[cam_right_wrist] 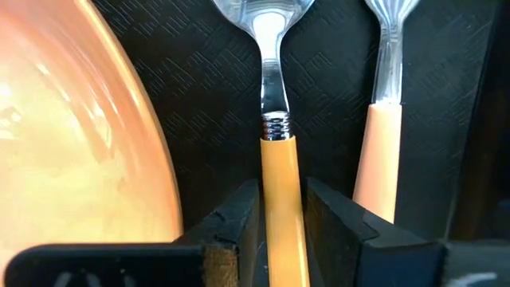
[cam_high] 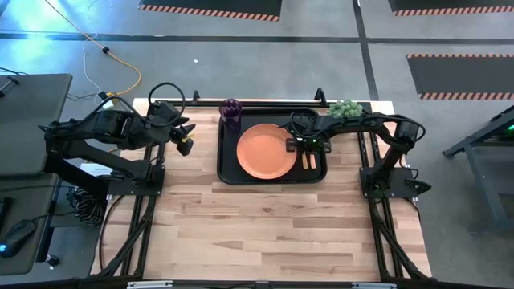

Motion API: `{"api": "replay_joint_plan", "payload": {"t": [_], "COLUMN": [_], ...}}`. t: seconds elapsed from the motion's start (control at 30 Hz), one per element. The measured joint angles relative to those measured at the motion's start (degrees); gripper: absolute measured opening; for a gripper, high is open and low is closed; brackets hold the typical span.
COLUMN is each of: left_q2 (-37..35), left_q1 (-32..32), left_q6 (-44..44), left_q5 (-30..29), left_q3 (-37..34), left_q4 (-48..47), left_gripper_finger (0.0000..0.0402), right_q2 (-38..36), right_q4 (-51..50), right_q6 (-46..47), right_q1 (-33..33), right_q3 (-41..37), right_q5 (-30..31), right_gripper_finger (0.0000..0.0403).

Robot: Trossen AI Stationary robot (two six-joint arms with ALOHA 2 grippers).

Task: Pick and place plate/cup/fork/spoon on tray
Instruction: Put the yellow spoon to the right of the orange plate on the black serving tray

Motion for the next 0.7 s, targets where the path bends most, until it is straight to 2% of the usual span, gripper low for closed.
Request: {"api": "replay_joint_plan", "payload": {"t": [0.7], "left_q2": [0.00], "left_q1": [-0.01], "left_q6": [-0.02], "left_q5": [0.15], "left_q3": [0.00], "left_q4": [0.00], "left_gripper_finger": [0.0133], "right_q2": [0.11], "right_q4": [-0.17], "right_q6": [-1.36], "right_q1": [0.02], "right_q3": [0.85], "right_q5": [-0.32], "right_gripper_finger": [0.0095]}}
